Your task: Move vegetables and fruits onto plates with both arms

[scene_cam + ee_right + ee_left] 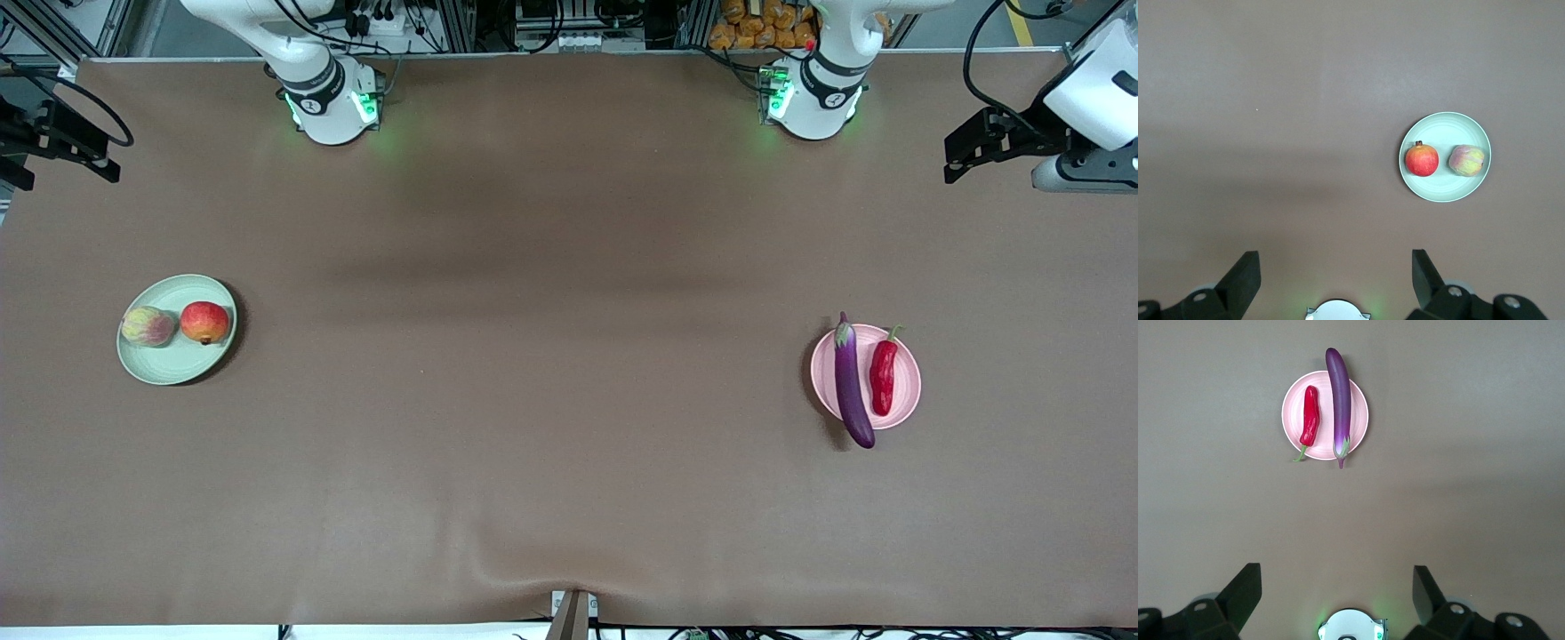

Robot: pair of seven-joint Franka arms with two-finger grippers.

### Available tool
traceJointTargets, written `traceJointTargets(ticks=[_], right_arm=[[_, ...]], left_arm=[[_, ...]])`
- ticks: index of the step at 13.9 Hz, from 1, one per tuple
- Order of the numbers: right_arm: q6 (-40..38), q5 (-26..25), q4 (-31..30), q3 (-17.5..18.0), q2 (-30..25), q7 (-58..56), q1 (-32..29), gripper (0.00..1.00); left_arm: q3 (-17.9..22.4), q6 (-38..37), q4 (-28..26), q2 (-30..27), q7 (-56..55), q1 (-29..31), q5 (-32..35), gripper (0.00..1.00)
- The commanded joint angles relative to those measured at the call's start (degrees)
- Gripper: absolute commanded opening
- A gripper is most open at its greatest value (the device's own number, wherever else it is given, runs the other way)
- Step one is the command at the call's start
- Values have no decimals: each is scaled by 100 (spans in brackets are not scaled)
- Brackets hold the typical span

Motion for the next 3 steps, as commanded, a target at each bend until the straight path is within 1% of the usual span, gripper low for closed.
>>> traceJointTargets(ticks=[1, 3], right_arm=[[-44, 39, 131, 22, 63, -28, -44, 100], [-35, 39, 131, 22, 63, -28, -44, 100]], left_arm=[[-8, -80, 2, -89, 88, 26, -63, 100], [-8, -80, 2, -89, 88, 26, -63, 100]])
